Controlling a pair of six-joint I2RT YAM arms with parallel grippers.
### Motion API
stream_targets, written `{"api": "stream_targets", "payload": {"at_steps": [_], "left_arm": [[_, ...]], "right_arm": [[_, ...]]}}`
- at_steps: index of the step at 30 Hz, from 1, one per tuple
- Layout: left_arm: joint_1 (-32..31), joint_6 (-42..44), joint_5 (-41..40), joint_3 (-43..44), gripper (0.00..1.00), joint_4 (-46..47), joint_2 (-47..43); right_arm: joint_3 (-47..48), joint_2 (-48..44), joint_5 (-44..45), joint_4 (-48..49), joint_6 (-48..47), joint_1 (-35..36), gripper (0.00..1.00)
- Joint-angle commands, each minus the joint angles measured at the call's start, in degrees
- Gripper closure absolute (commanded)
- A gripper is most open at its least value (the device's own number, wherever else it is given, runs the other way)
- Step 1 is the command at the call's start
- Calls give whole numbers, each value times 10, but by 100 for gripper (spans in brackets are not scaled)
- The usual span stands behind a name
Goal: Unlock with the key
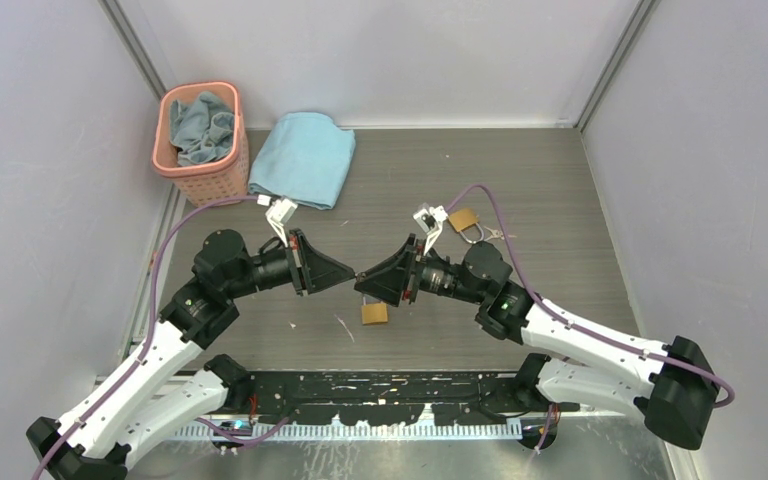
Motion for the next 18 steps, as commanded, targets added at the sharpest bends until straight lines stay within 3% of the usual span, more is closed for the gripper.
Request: {"api": "stream_targets", "payload": {"at_steps": [1,18], "left_arm": [[-1,0,-17,2,100,27,-7],[-2,3,-35,-9,100,26,-11]], "right_arm": [[23,2,-13,61,11,3,56],[22,23,5,109,25,4,72]]}}
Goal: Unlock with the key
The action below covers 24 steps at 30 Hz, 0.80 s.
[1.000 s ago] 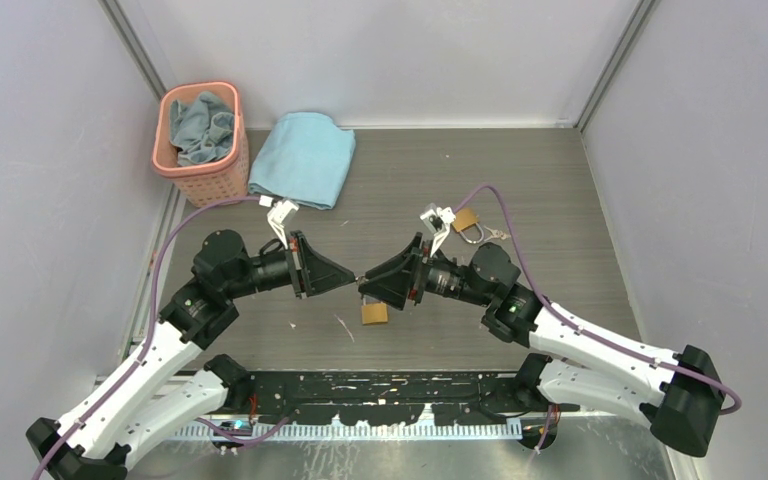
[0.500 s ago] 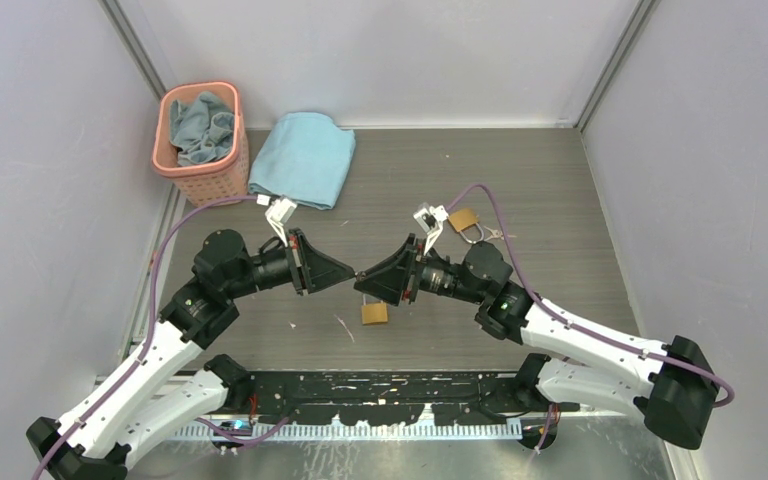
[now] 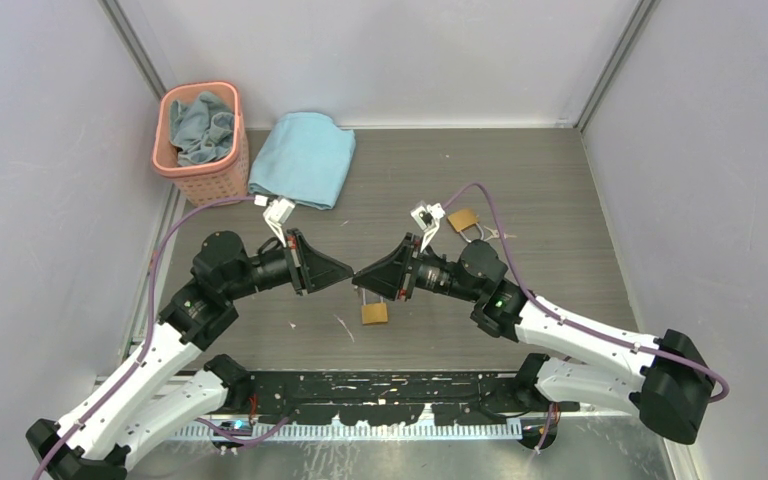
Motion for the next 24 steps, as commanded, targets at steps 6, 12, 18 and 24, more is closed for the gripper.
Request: {"api": "stream_targets", "payload": {"at_steps": [6,12,18,24], "left_arm": [[-1,2,-18,-9,100,25,-11],[-2,2,-18,-13,100,23,-16],[-1,-1,-19,-23,100,21,-24],[-2,-2,-34,-30,87,1,-39]], "right_arm": [[21,-2,11,81,7,4,79],[18,-2,14,80,2,5,90],[15,-7,14,80,-8,4,99],[24,-23,30,5,-35,5,99]]}}
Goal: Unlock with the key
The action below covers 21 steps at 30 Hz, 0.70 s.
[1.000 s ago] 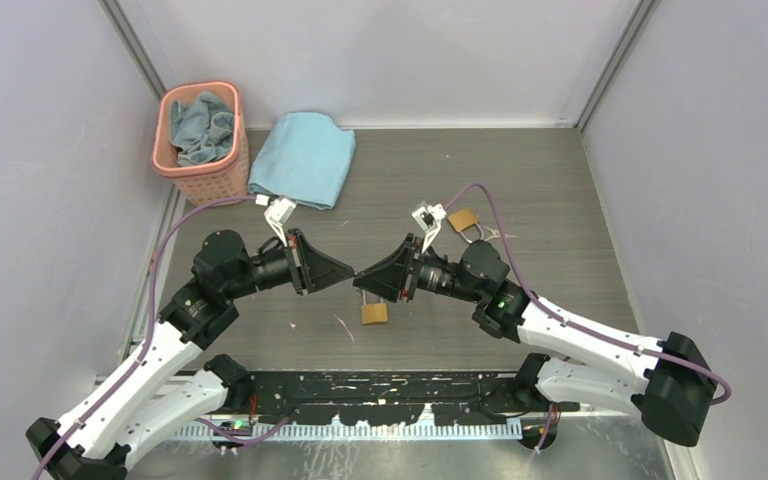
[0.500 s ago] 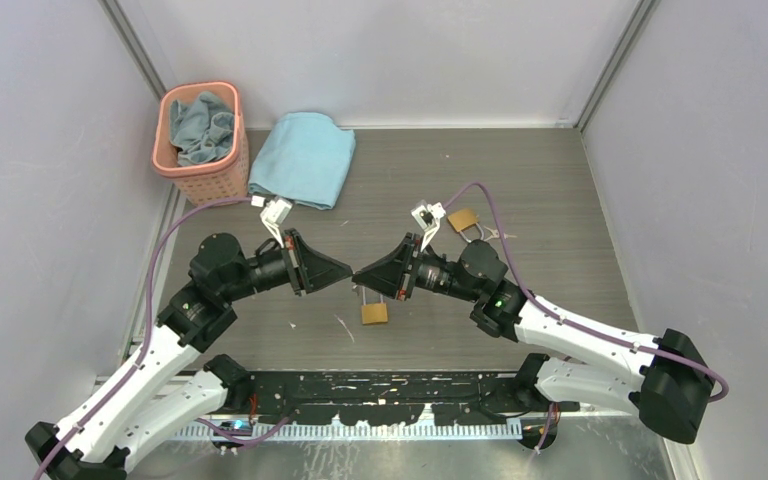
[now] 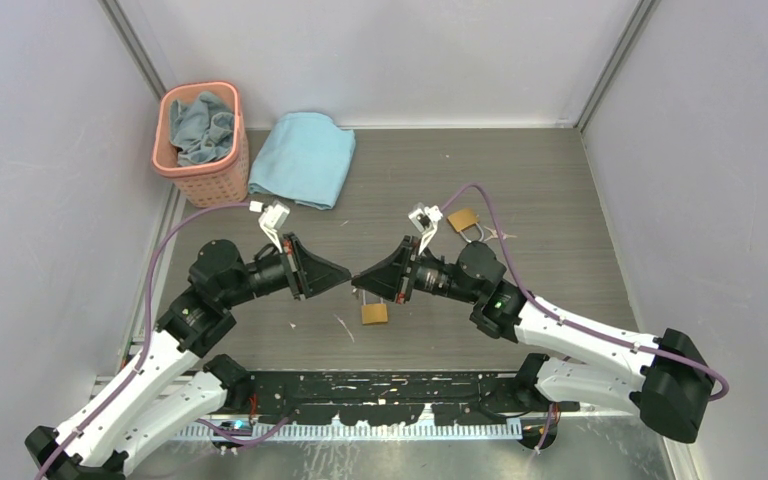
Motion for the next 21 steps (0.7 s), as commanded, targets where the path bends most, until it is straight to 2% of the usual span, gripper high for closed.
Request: {"api": "stream_targets", "payload": {"at_steps": [1,3,6,8,12,13,14,21], "left_arm": [[-1,5,-25,-4,80,-21,-12],[-1,9,-31,-5,62,-35,-19],[-1,20,-45,-5,40,-64,-25],[-1,33,-51,-2,32,-84,-28],[-2,67,-63,0,29,-121,-27],[-2,76,-58,-2,22,-126,-24],[-2,84,-58,-2,20,-134,-20],[-35,112,-125,-36,21,-134,-11]], "right_arm": [[20,-34,34,-14,-29,3,99],[13,-47,52,-43,-34,3,99],[-2,-69,78,-91,-40,4,99],[-10,-88,102,-131,-45,3,99],[-24,-142,169,-233,-54,3,99],[-26,-155,183,-258,-58,3,99],[-26,-168,197,-280,-63,3,99],[-7,-201,288,-417,-79,3,99]]}}
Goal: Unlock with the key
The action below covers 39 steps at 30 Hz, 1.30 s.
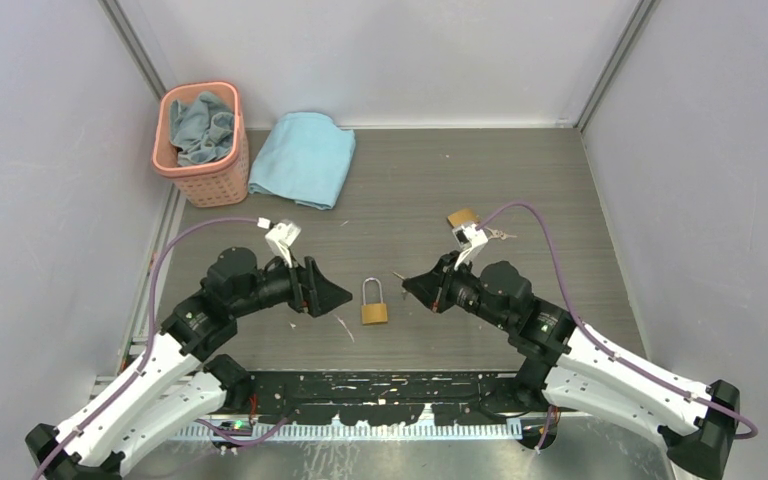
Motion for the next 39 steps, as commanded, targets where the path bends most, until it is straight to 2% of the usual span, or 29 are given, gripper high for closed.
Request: {"api": "stream_targets", "payload": {"at_steps": [1,8,12,21,26,32,39], "left_arm": [[-30,39,-56,-19,21,7,10],[-136,97,-145,-26,22,18,102],[-165,130,-153,-24,21,43,158],[-193,194,-165,1,20,90,296],[-194,244,-180,23,18,110,348],[-193,314,-160,46,15,131,403],[-193,381,-154,103,19,113,495]], "right_arm": [[25,-6,79,-90,-20,1,99],[30,-22,202,-164,9,1,99],[42,-24,244,-201,15,0,99],[33,-39,244,-208,24,0,99],[28,-46,246,-210,24,0,99],[19,-60,248,-209,25,0,99],[13,-68,245,-208,24,1,99]]}}
